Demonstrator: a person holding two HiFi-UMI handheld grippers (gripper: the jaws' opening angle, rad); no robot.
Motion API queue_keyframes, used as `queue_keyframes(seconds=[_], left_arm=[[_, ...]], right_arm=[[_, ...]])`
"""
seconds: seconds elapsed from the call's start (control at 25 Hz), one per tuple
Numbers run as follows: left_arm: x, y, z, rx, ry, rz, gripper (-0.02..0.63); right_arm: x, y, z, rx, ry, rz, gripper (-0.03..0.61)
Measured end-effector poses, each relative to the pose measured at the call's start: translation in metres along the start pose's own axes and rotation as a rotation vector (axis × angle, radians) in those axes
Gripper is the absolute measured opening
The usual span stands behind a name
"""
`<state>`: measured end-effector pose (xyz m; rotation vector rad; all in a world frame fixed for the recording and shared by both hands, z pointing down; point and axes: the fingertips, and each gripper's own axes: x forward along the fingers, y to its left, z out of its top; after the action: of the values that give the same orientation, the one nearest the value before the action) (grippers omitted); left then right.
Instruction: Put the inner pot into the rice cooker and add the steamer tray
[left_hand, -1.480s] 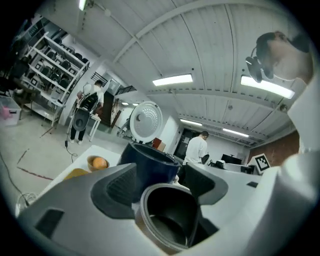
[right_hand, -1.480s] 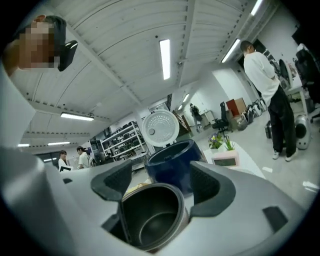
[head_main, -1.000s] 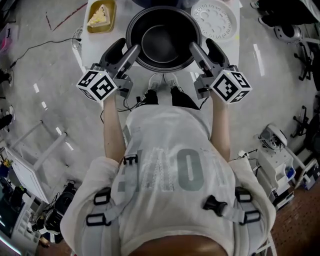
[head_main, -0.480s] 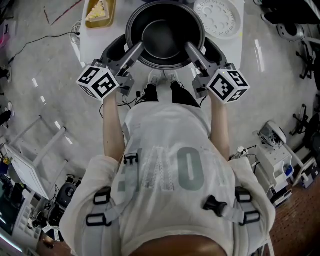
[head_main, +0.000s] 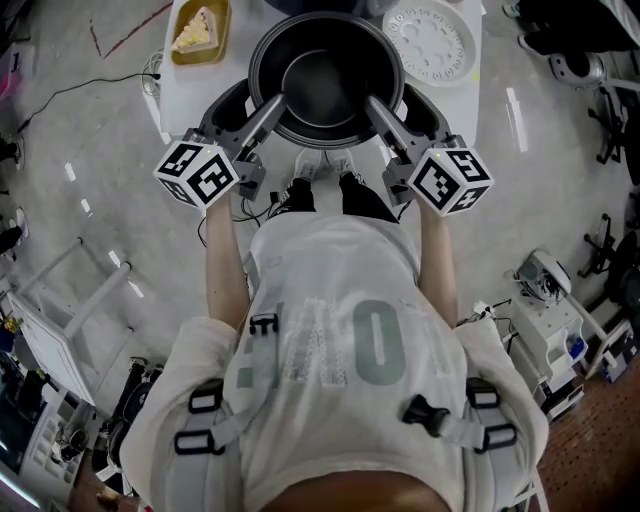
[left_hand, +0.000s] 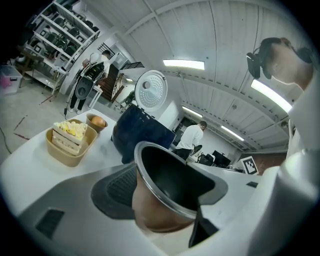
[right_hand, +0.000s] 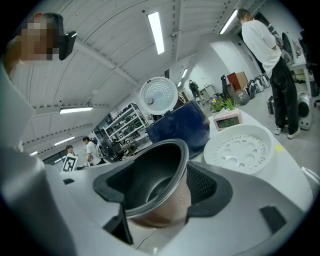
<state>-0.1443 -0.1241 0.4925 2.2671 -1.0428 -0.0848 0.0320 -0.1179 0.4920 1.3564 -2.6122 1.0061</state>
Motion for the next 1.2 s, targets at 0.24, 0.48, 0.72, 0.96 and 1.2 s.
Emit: queue_keyframes(seconds=[0.24,0.48,0.72,0.96,1.2], left_arm=[[-0.005,-0.004,0.003,0.013,-0.019,0.005,0.293],[-0.015,-0.021,0.025,0.089,-0.085,0.018,0.293],[-0.031,-0.026,0.055,0.156,-0.152,0.030,0.293],[-0.050,-0.043,0.098,0.225,-0.240,0.028,0.293],[-0.064,-0.065,0.137,0.314,-0.299,0.029,0.293]], right_arm=[[-0.003,0.007,0.010,-0.071,-0.011,0.027,0.308],[-0.012,0.022,0.032,-0.145,-0.069,0.071,0.282],[-0.008,0.046,0.055,-0.139,-0.129,0.147,0.270],[-0.006,0.074,0.084,-0.252,-0.169,0.183,0.250],[-0.013,0.102,0.118,-0.347,-0.218,0.216,0.250]])
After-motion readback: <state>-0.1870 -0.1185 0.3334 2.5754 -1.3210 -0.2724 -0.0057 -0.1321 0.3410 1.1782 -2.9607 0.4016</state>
